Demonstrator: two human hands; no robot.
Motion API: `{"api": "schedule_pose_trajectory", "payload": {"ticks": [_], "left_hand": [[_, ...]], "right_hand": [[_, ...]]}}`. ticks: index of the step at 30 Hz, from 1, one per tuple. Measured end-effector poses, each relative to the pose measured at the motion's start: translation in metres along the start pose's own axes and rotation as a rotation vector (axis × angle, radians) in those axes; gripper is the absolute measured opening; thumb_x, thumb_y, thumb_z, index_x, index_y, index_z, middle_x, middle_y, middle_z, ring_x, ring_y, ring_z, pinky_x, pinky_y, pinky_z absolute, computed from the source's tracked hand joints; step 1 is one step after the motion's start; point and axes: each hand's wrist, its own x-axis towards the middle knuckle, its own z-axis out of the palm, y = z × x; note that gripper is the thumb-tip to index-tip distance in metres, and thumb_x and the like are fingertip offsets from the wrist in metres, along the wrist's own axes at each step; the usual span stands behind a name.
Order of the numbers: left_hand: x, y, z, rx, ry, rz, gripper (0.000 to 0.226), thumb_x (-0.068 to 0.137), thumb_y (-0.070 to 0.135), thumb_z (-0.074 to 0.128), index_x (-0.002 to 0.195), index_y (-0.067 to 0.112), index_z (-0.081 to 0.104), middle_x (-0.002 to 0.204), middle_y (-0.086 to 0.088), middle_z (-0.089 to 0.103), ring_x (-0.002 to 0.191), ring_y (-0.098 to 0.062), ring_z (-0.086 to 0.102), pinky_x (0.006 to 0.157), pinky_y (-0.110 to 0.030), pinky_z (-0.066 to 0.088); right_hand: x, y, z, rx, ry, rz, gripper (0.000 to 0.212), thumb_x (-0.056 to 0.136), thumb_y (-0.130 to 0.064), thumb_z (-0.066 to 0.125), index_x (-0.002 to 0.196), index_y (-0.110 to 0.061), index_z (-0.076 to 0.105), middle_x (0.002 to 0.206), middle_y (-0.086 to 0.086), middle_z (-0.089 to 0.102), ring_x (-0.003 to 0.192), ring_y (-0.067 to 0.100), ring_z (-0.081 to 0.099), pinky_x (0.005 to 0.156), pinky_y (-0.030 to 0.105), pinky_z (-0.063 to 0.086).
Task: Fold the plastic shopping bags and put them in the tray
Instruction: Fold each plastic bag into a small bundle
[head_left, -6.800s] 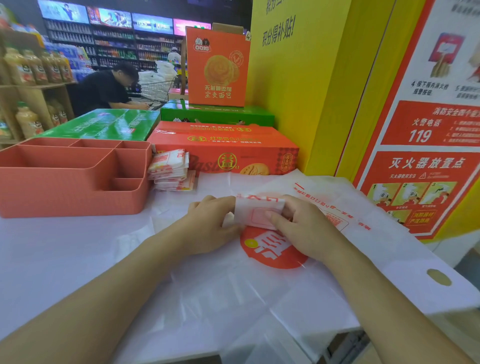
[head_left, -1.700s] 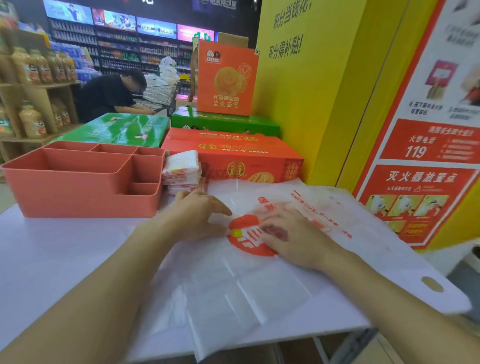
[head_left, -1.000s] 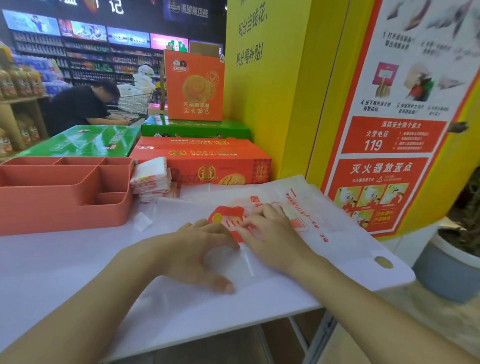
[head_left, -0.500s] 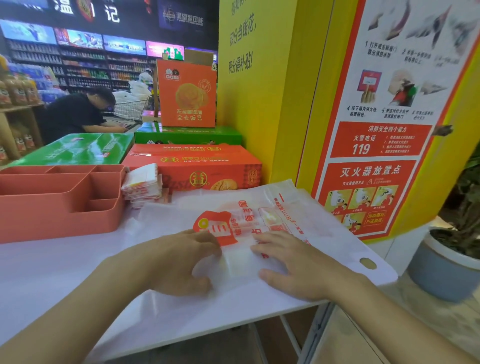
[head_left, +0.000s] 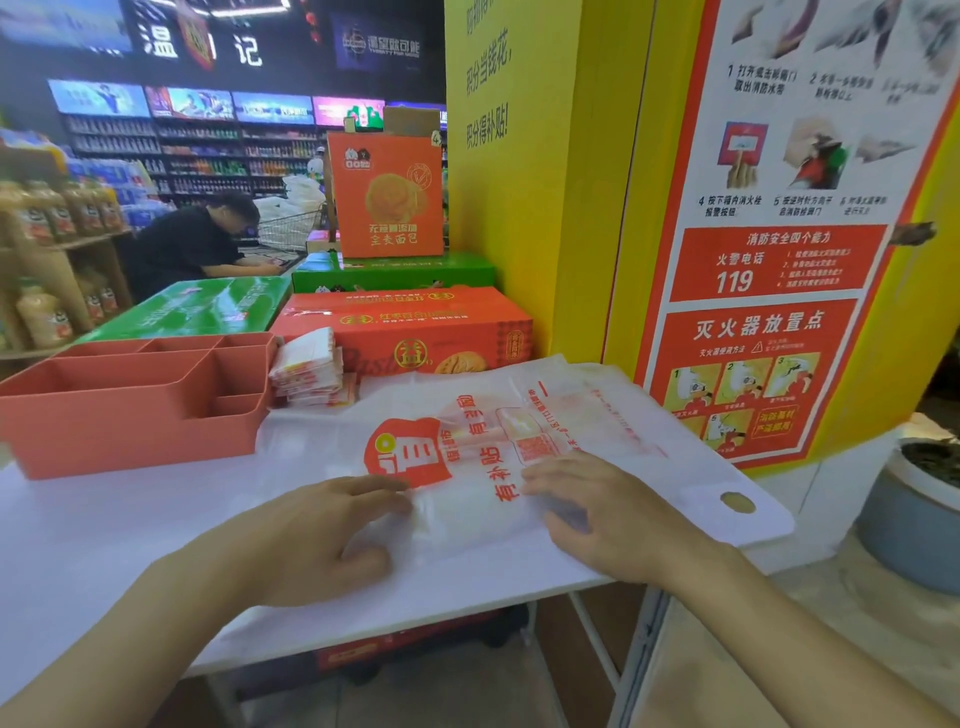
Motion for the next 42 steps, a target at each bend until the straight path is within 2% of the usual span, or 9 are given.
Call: {"api": "schedule_pose_trajectory", "payload": {"ticks": [6, 10, 16, 19, 26, 31, 37, 38, 42], "left_hand": [[-0.017, 0.001, 0.008, -0.024, 0.067, -0.040, 0.060, 0.089, 0.050, 0.040, 0.148, 0.043, 0.038, 0.158, 0.031, 0.020, 0.141, 0.002, 0.033, 0.113, -0.021, 0.031], [-0.023, -0.001, 0.006, 0.010, 0.090, -0.062, 0.062, 0.090, 0.050, 0.042, 0.151, 0.044, 0.033, 0.153, 0.034, 0.025, 0.142, 0.006, 0.027, 0.114, -0.016, 0.021], [-0.028, -0.020, 0.001, -0.040, 0.246, -0.129, 0.035, 0.103, 0.031, 0.046, 0.134, 0.041, 0.059, 0.134, 0.029, 0.057, 0.119, 0.004, 0.055, 0.102, -0.013, 0.039], [-0.033, -0.028, -0.005, -0.082, 0.302, -0.179, 0.029, 0.101, 0.028, 0.052, 0.124, 0.040, 0.065, 0.118, 0.030, 0.062, 0.102, 0.005, 0.059, 0.091, -0.010, 0.042], [-0.045, -0.043, -0.016, -0.395, 0.367, -0.302, 0.025, 0.099, 0.022, 0.057, 0.096, 0.037, 0.076, 0.096, 0.032, 0.071, 0.093, 0.008, 0.066, 0.091, -0.024, 0.049], [-0.042, -0.046, -0.025, -0.585, 0.367, -0.352, 0.025, 0.098, 0.025, 0.061, 0.087, 0.039, 0.079, 0.093, 0.019, 0.076, 0.088, 0.002, 0.069, 0.089, -0.028, 0.049], [-0.031, -0.052, -0.041, -0.694, 0.286, -0.444, 0.012, 0.093, 0.030, 0.069, 0.091, 0.032, 0.081, 0.095, 0.016, 0.076, 0.091, -0.002, 0.068, 0.079, -0.026, 0.049], [-0.031, -0.053, -0.043, -0.706, 0.260, -0.461, 0.013, 0.086, 0.043, 0.074, 0.093, 0.034, 0.081, 0.099, 0.018, 0.075, 0.098, -0.006, 0.067, 0.083, -0.029, 0.050], [-0.033, -0.064, -0.043, -0.801, 0.245, -0.440, 0.088, 0.036, 0.093, 0.069, 0.103, 0.037, 0.078, 0.108, 0.015, 0.074, 0.108, -0.013, 0.066, 0.106, -0.041, 0.046]], "right_hand": [[-0.004, -0.001, 0.005, 0.030, 0.180, 0.036, 0.025, 0.101, -0.026, 0.058, 0.123, -0.025, 0.072, 0.124, -0.013, 0.068, 0.116, 0.004, 0.059, 0.102, 0.021, 0.045], [-0.006, -0.001, 0.005, 0.035, 0.264, 0.076, 0.025, 0.102, -0.029, 0.057, 0.122, -0.026, 0.072, 0.119, -0.012, 0.071, 0.109, 0.007, 0.063, 0.094, 0.019, 0.045], [-0.008, -0.002, 0.004, 0.004, 0.341, 0.068, 0.033, 0.090, -0.040, 0.054, 0.113, -0.028, 0.075, 0.111, -0.015, 0.071, 0.106, 0.011, 0.061, 0.093, 0.030, 0.048], [-0.005, 0.005, 0.003, -0.011, 0.431, 0.118, 0.023, 0.090, -0.026, 0.063, 0.108, -0.026, 0.076, 0.107, -0.016, 0.070, 0.104, 0.011, 0.059, 0.094, 0.030, 0.041], [0.000, 0.018, -0.012, 0.451, 0.533, 0.380, 0.006, 0.092, -0.031, 0.072, 0.098, -0.031, 0.075, 0.104, -0.022, 0.070, 0.104, -0.002, 0.061, 0.095, 0.026, 0.046], [-0.004, 0.017, -0.018, 0.653, 0.551, 0.281, 0.053, 0.083, -0.071, 0.057, 0.107, -0.027, 0.075, 0.107, -0.020, 0.074, 0.109, -0.008, 0.061, 0.088, 0.018, 0.043], [-0.004, 0.026, -0.020, 0.811, 0.454, 0.301, 0.045, 0.085, -0.024, 0.077, 0.126, -0.024, 0.059, 0.116, -0.010, 0.070, 0.117, 0.000, 0.060, 0.097, 0.034, 0.047], [-0.003, 0.028, -0.018, 0.787, 0.456, 0.340, 0.043, 0.087, -0.014, 0.078, 0.125, -0.024, 0.060, 0.116, -0.011, 0.069, 0.116, 0.000, 0.060, 0.098, 0.036, 0.048], [0.004, 0.033, -0.014, 0.781, 0.508, 0.484, 0.032, 0.091, -0.012, 0.074, 0.117, -0.028, 0.064, 0.115, -0.011, 0.070, 0.104, 0.005, 0.065, 0.078, 0.025, 0.052]]}}
